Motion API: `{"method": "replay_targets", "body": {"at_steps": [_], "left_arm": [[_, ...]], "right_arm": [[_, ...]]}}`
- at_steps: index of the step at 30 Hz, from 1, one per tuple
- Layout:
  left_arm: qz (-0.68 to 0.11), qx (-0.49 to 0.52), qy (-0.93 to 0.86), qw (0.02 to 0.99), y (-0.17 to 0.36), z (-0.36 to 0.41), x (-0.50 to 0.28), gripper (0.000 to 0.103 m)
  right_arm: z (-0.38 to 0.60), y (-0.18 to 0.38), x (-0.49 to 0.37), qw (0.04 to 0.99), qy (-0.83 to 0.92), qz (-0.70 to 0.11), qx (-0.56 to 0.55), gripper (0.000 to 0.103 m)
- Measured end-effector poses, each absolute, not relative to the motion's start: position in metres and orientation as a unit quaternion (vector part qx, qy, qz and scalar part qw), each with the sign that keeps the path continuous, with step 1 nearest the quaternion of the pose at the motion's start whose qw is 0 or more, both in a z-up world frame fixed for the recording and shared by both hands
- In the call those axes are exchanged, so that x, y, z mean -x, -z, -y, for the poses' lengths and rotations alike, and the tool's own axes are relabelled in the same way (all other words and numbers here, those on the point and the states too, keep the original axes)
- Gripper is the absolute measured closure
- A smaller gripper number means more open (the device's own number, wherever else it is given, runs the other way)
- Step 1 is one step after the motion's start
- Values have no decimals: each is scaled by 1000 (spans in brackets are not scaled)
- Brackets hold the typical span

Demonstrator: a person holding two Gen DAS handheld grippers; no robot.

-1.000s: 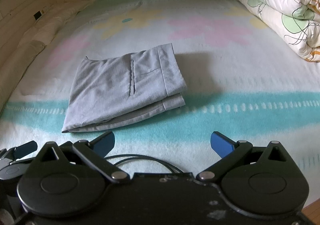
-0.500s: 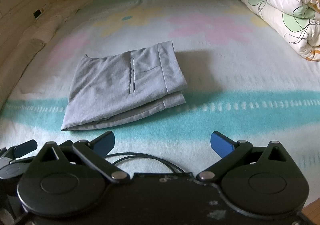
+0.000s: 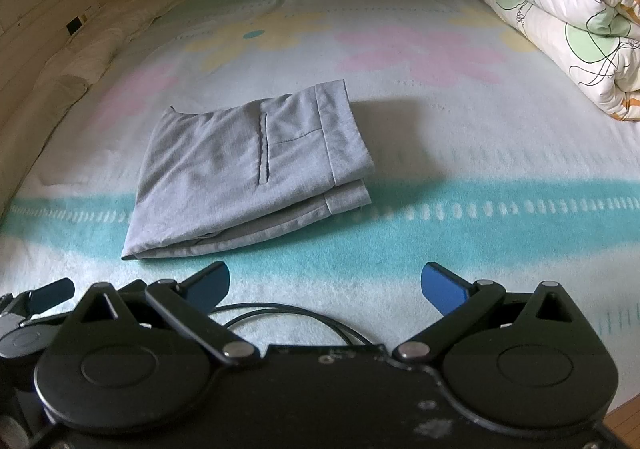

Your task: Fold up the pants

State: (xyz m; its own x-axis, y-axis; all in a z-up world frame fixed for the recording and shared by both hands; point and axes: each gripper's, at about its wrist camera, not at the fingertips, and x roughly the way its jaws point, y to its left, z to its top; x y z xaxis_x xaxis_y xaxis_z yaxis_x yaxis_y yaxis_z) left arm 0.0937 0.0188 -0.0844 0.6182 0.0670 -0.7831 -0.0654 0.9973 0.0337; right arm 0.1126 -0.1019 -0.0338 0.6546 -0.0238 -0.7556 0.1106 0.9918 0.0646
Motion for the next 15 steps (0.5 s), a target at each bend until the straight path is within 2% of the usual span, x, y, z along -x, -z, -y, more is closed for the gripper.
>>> {"method": "replay_targets", "body": {"at_steps": [15], "left_arm": [[-436,-4,-35,899,85,-18,-94,16]], "right_arm": [[102,34,-113,908,38,-414,-53,0]]}}
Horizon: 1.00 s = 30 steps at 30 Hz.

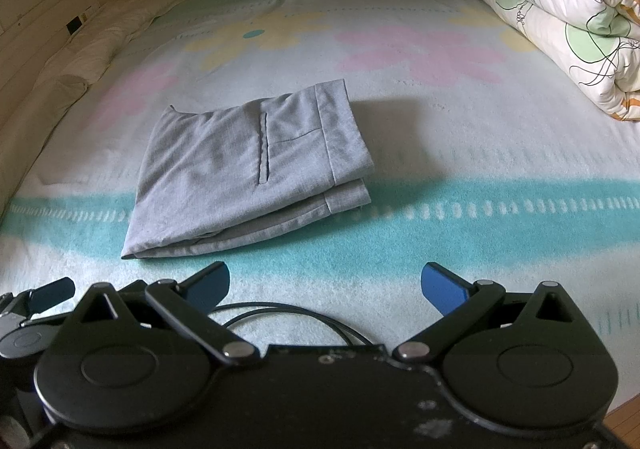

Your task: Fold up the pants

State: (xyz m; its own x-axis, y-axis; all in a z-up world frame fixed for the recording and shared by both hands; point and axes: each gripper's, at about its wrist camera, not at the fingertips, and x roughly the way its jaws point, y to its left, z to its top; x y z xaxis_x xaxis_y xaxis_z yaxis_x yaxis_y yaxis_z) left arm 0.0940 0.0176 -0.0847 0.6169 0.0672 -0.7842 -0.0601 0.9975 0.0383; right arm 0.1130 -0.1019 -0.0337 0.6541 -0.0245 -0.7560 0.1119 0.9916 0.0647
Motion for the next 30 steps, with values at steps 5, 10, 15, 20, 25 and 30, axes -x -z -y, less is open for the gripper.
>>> {"method": "replay_targets", "body": {"at_steps": [5,10,15,20,25,30], "left_arm": [[-437,-6,-35,899,85,-18,-94,16],[-437,-6,-34,899,85,-19,-94,16],[-437,-6,-34,899,85,-18,-94,16],[-437,-6,-34,899,85,-18,-94,16],[-438,-9,-34,898,85,-21,-95,16],[-446,-10,-44,894,91,-30,-97,16]], "right_arm": [[102,34,-113,908,37,-414,-53,0],[102,34,-113,908,38,-414,-53,0],[102,34,-113,908,38,-414,-53,0],[101,34,-113,908,38,-414,-53,0],[101,34,-113,908,39,-414,-53,0],[103,38,-112,907,40,-417,-51,0]]}}
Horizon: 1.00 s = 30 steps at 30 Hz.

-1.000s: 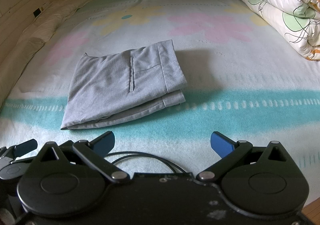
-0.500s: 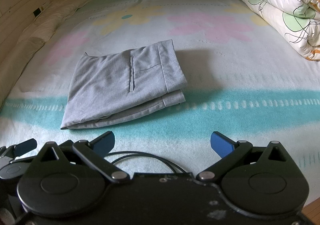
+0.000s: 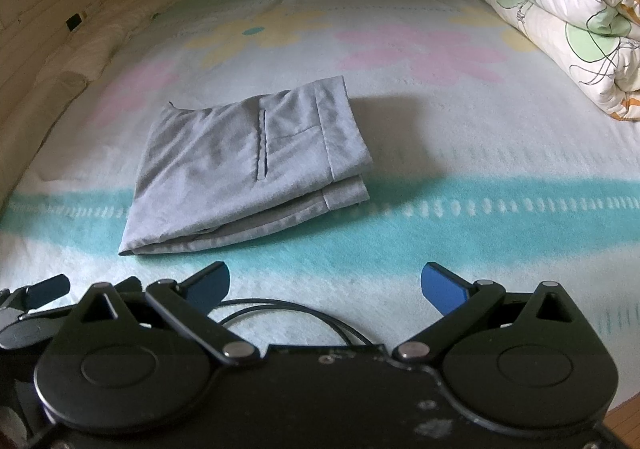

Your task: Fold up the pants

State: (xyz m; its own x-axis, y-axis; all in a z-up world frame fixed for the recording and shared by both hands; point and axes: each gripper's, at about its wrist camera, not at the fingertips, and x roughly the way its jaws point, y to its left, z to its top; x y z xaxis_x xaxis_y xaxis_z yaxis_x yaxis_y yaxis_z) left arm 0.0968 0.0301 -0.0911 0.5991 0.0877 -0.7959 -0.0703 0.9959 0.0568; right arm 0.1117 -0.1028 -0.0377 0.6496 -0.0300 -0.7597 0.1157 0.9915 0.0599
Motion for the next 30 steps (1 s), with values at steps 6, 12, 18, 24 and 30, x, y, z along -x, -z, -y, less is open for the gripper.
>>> {"method": "replay_targets", "body": {"at_steps": [6,12,18,24,30], "left_arm": [[-454,6,-63,889,94,-48,-98,16],[-456,11,-77,887,95,-59,-100,16],[-461,6,-88,883,100,-68,-102,16],[-463,11,-99,881,101,-74,-105,16],[-464,16,-100,880,102,-76,-106,16]], "right_arm": [[104,39,-111,906,39,-419,-51,0],[103,40,-111,905,37,-422,-49,0],[104,42,-114,902,38,-427,-50,0],[103,43,-115,900,39,-432,-53,0],[101,46,-118,897,36,-438,-52,0]]}}
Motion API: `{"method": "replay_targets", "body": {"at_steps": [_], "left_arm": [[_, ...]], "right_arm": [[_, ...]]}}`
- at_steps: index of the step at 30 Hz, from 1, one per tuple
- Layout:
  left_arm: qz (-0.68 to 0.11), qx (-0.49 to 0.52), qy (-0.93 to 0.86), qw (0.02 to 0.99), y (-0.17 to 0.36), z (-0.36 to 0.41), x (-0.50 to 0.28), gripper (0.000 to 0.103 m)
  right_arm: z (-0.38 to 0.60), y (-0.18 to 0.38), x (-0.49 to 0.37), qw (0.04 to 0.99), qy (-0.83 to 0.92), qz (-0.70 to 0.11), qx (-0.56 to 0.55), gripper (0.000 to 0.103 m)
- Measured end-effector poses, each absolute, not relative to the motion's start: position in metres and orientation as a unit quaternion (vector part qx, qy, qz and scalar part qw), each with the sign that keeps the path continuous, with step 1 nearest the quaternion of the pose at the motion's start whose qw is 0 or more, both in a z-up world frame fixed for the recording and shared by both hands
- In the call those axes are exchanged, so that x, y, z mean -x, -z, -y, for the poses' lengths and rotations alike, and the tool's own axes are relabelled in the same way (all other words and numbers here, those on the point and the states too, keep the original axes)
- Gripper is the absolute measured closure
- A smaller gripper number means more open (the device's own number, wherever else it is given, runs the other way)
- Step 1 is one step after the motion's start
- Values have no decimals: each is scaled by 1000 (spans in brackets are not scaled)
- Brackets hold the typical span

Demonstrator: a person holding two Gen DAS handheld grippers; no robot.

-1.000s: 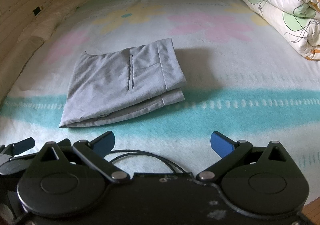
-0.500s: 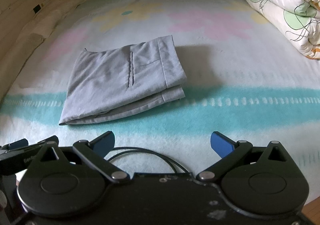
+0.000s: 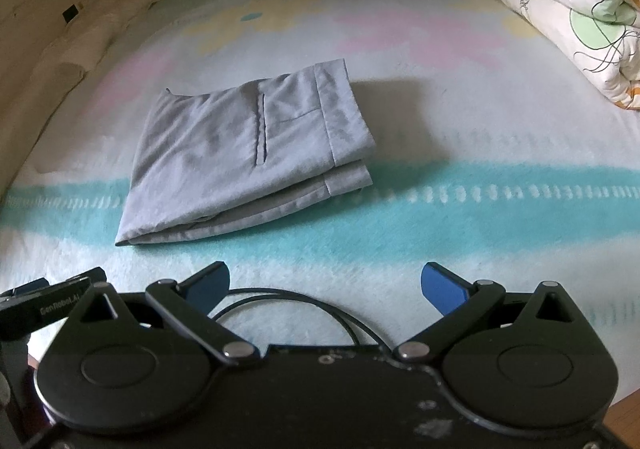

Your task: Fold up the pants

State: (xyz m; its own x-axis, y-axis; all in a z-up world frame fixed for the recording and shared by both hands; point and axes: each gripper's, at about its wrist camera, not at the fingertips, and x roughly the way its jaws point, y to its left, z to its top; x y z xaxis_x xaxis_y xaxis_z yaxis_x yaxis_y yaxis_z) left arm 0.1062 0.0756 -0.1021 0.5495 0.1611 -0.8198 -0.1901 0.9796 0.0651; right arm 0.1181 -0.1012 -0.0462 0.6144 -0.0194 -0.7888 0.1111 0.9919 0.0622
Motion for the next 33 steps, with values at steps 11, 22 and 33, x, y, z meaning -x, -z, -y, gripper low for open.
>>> {"method": "replay_targets", "body": {"at_steps": [11,22,33], "left_arm": [[-464,20,-95,881,101,-73,-108,16],[-464,18,-94,881,102,-71,-108,16],[-454,11,-87,887,99,-66,-107,17]], "right_arm": [[97,51,-121,893,32,-447,-46,0],[95,52,-122,892,32,-450,-46,0],[95,53,-122,891,29,-451,-43,0]]}}
